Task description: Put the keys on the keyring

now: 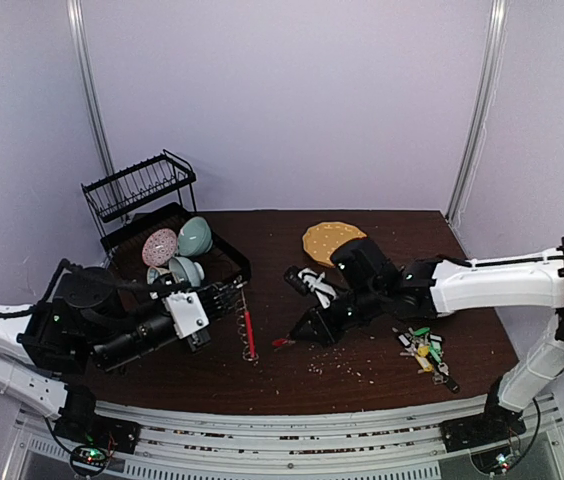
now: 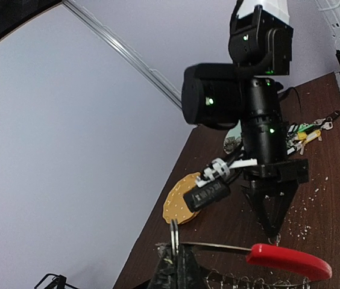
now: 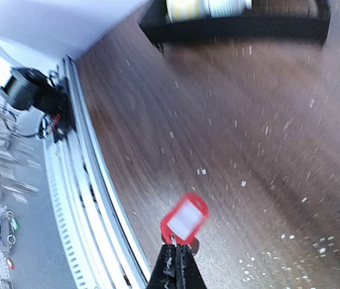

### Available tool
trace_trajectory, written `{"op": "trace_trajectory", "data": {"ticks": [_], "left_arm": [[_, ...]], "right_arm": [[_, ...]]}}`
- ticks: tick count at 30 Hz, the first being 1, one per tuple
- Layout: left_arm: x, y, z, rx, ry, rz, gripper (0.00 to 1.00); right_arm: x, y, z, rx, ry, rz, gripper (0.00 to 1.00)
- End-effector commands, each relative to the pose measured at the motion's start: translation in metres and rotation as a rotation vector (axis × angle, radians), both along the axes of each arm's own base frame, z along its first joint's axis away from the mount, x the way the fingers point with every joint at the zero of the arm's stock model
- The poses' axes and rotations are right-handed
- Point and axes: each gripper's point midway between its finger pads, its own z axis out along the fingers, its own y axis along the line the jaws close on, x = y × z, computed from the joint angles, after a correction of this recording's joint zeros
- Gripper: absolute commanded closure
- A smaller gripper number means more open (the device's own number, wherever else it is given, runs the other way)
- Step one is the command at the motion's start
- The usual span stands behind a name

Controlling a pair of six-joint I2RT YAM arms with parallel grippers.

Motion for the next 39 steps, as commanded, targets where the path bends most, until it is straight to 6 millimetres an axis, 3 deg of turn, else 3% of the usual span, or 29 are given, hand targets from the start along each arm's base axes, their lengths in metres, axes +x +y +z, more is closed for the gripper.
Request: {"op": "trace_trajectory", "data": {"ticks": [1,10,20,24,29,34,39], "left_arm": [[0.001,-0.009,0.023,-0.04,-0.014,-0.008,1.0],[0.01,-0.035,0.02,0.031,-0.037,0.03,1.0],[0.008,-0.055,0.024,0.003,0.053,0.006,1.0],[0.004,-0.058,0.025,-0.002,0.076,-0.031,1.0],[0.007,-0.059,0.02,0.061,0.166,-0.027,1.0],[0.002,-0.06,0.022,0.085,0.288,-0.049,1.0],[0.004,-0.054,0.03,0.117,0.366,-0.006,1.0]], "right_arm": [[0.001,-0.016,0.048,-0.01,-0.142,0.013,1.0],[-0.028,-0.018,0.144,0.063,-0.44,0.077,1.0],[-0.06,-0.024,0.196,0.245,-0.612,0.133,1.0],[-0.059,-0.033,0.202,0.253,-0.649,0.115,1.0],[-0.071,-0.035,0.21,0.299,-0.625,0.161,1.0],[-0.063,-0.042,0.185,0.25,-0.58,0.13,1.0],[-0.078,-0.036,0.201,0.376,-0.548,0.179,1.0]]}}
